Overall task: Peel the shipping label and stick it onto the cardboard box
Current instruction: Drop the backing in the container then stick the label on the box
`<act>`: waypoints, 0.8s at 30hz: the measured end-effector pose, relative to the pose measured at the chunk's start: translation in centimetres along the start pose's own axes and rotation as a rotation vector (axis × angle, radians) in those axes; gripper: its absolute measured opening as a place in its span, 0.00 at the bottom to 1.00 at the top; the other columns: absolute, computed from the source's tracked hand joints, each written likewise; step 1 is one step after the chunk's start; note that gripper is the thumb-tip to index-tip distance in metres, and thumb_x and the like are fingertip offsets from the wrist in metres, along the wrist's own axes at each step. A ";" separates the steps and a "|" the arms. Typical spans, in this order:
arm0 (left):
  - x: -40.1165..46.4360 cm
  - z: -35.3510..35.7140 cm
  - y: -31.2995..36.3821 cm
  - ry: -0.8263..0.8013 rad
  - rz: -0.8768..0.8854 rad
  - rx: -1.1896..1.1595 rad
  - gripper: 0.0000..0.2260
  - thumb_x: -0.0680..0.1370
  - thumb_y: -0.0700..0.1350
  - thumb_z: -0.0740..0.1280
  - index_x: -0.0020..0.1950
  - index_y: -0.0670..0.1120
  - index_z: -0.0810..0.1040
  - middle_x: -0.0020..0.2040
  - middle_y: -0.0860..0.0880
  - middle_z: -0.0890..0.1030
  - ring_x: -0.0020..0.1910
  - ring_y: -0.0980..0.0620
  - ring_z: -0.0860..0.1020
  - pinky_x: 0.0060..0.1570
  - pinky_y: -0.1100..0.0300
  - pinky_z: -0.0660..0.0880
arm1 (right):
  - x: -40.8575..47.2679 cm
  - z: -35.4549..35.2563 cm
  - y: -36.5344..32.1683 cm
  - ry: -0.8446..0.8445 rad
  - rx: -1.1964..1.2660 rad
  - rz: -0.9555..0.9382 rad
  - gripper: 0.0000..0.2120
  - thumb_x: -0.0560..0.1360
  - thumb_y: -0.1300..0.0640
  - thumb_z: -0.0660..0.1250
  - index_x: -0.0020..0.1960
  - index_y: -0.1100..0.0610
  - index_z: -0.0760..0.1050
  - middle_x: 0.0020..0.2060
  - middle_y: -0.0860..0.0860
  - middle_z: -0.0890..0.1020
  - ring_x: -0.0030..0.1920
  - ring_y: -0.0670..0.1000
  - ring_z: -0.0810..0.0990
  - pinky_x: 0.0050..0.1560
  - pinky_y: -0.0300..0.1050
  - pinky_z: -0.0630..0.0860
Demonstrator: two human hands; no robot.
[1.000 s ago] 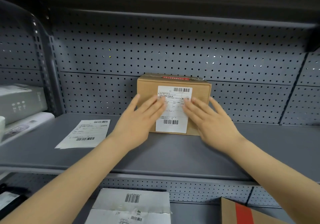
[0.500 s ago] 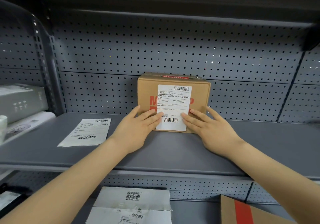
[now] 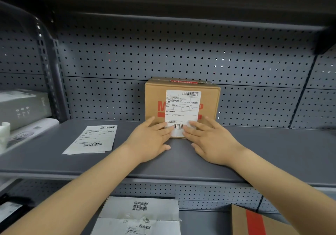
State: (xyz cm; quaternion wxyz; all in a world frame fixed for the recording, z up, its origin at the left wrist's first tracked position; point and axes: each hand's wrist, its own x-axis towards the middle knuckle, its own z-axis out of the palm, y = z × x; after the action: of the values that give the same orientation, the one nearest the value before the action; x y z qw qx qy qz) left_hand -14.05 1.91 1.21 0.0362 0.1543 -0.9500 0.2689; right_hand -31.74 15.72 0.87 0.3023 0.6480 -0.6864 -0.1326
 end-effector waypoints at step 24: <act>-0.5 0.1 0.1 -0.191 -0.005 -0.220 0.28 0.80 0.60 0.39 0.77 0.50 0.54 0.78 0.55 0.51 0.77 0.55 0.48 0.74 0.48 0.41 | -0.9 -0.9 -1.0 -0.287 0.282 0.144 0.24 0.81 0.44 0.42 0.76 0.45 0.50 0.77 0.40 0.53 0.77 0.45 0.48 0.74 0.54 0.41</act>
State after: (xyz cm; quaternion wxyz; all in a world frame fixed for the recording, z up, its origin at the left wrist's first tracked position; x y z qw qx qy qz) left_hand -13.62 2.09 0.94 -0.0370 0.1769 -0.9725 0.1471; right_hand -30.42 16.65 0.77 0.1164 0.6074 -0.7789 -0.1043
